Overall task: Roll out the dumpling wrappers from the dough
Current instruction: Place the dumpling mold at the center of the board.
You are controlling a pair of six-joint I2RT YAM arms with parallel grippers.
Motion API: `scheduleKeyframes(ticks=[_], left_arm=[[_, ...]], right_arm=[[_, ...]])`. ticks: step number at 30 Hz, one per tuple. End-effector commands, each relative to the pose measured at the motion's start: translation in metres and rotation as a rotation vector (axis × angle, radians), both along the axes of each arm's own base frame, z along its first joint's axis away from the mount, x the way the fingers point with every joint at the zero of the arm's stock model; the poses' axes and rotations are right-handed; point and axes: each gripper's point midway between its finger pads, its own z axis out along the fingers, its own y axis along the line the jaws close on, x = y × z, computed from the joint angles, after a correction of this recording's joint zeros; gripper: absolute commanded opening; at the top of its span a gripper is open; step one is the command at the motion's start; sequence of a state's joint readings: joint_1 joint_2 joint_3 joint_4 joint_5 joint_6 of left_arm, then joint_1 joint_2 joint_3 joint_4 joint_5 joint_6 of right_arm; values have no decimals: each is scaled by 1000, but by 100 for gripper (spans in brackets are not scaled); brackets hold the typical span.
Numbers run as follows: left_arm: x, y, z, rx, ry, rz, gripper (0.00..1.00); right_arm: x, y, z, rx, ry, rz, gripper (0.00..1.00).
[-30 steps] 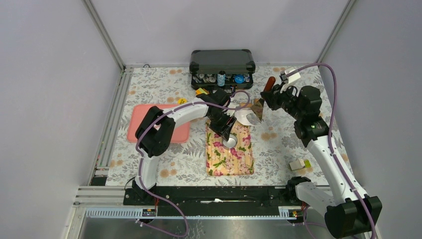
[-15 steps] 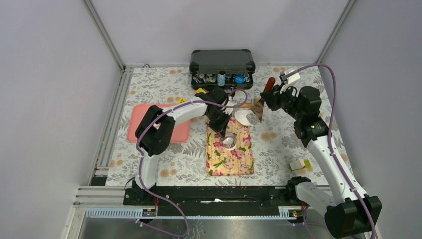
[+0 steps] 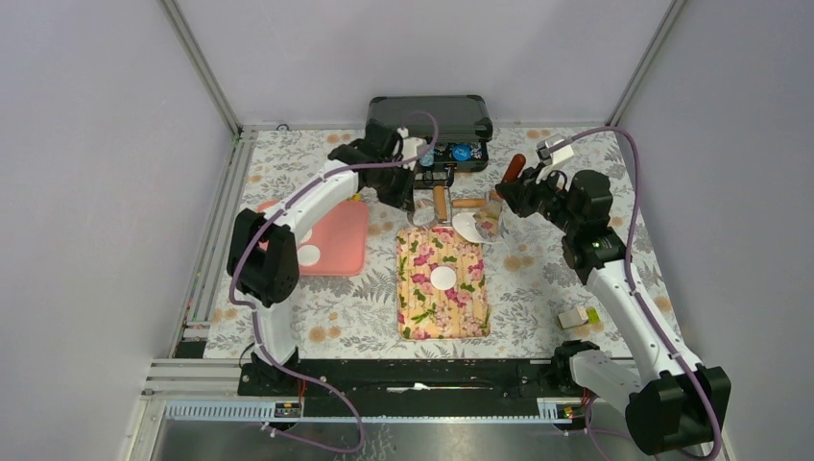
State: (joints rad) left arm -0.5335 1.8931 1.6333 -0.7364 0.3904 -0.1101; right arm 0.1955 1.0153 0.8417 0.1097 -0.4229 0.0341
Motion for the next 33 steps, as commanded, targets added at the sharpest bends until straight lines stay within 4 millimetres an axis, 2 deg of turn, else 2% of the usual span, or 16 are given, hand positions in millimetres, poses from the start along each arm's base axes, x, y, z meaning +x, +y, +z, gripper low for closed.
scheduleKeyframes(ticks=[1, 8, 16, 20, 23, 24, 28, 30, 33], left_arm=[[55, 28, 0, 73, -92, 141, 0], [107, 41, -28, 129, -118, 296, 0], [129, 43, -60, 181, -115, 355, 1], [129, 42, -70, 183, -92, 365, 18], [127, 38, -66, 159, -83, 357, 35], [125, 36, -62, 147, -82, 351, 46], [115, 32, -33, 96, -82, 325, 73], [104, 34, -9, 62, -99, 303, 81], [82, 41, 6, 56, -119, 246, 87]], right_arm=[[0, 14, 11, 83, -39, 70, 0], [0, 17, 3, 92, -24, 93, 0], [-4, 27, -9, 152, -1, 145, 0], [-3, 30, -16, 193, 14, 153, 0], [2, 32, -30, 200, 50, 156, 0], [5, 32, -35, 204, 74, 151, 0], [13, 31, -54, 245, 182, 178, 0], [11, 33, -62, 248, 194, 217, 0], [11, 31, -72, 243, 191, 247, 0]])
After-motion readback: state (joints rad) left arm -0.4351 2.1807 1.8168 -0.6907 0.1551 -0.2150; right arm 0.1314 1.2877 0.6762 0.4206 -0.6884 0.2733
